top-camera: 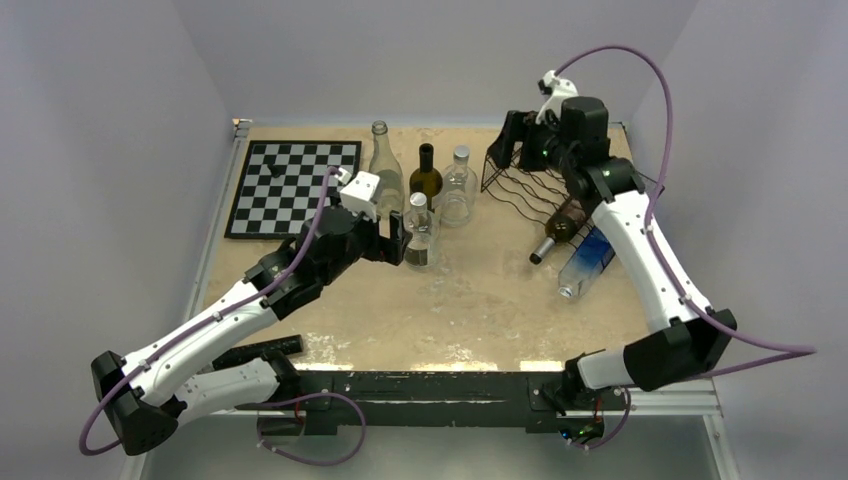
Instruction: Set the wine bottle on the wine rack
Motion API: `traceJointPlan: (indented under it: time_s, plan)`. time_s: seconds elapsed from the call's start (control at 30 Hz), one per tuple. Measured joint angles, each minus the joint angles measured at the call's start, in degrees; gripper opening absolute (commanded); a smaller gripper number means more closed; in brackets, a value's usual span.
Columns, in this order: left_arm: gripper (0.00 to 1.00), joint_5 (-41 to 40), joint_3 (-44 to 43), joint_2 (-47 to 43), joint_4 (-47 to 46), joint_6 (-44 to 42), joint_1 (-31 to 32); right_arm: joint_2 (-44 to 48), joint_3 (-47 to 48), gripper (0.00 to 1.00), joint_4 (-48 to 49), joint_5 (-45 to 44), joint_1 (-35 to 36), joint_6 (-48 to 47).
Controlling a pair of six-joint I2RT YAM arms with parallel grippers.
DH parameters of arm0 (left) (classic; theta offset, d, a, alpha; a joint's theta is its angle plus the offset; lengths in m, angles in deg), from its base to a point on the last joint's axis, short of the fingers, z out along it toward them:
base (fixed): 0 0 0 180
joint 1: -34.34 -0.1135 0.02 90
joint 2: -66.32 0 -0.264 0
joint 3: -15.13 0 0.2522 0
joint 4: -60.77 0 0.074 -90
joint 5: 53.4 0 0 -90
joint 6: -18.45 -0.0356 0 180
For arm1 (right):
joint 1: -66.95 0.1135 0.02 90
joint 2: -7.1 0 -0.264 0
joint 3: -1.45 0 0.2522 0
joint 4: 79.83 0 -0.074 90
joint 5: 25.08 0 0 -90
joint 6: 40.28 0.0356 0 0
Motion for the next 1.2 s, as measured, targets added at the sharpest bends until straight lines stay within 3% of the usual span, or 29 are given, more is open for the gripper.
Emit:
traceJointPlan:
  time_s: [0.2, 0.57, 0.73, 0.97, 1.17, 1.2]
  plan:
    - [0.99, -0.15, 0.0, 0.48, -5.14, -0.39, -0.35, 6.34, -8.98, 0.79, 2.82, 1.7, 8.04, -3.23]
    - [0.93, 4.15, 0.0, 16.33, -22.95, -3.69, -2.1, 19.85, -21.11, 0.79, 2.95, 1.44, 8.98, -0.96]
    - [0.73, 4.46, 0.0, 22.82, -28.44, -8.79, -2.12, 24.76, -24.92, 0.79, 0.33, 0.92, 8.98, 0.98]
    - [0.54, 4.35, 0.02, 25.35, -32.33, -13.05, -2.12, 28.74, -29.83, 0.8, -2.95, 1.03, 8.98, 3.39]
    - [0.03, 3.69, -0.28, 26.14, -33.18, -13.79, -2.4, 29.66, -30.82, 0.79, -4.35, 1.55, 8.98, 4.63]
    - [0.0, 3.74, -0.66, 26.43, -32.94, -13.68, -2.38, 29.75, -30.99, 0.79, -4.46, 1.77, 8.98, 4.87]
